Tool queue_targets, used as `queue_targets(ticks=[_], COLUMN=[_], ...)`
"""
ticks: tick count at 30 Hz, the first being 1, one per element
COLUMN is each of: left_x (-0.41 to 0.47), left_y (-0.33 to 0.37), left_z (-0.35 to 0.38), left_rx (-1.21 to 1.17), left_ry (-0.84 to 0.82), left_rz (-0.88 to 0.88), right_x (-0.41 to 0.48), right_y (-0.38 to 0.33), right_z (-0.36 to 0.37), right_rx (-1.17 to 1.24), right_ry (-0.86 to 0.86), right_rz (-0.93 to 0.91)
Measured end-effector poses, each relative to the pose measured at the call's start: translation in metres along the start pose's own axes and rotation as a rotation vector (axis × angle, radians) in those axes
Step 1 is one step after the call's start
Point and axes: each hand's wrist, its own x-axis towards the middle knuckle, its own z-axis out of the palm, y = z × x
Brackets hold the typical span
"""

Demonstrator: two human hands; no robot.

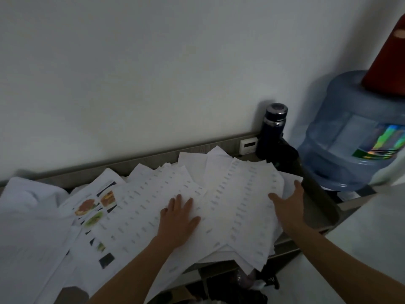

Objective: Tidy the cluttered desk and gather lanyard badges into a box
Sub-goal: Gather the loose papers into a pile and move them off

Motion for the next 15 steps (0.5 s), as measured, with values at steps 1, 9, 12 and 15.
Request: queue_targets(ticks=[1,9,12,15], left_x=[-0.002,-0.012,-0.01,-0.006], left_y=[-0.002,-0.025,-0.03,-0.033], left_z=[0.003,0.007,0.002,-0.002], left_rx=[0.001,0.004,0.017,0.015], left_ry=[0.02,0.046,0.022,0.0], left_rz=[-0.004,-0.049,-0.042,-0.024], right_x=[-0.001,0.012,0.026,0.037], right_y=[-0.001,-0.028,-0.036,-0.043], right_z=[0.002,0.032,0.026,0.014], right_rx=[0.028,-0.129,-0.316,-0.337], right_ry=[-0.012,-0.35,-0.287,-0.16], right_rz=[-0.052,-0.072,-0.084,-0.145])
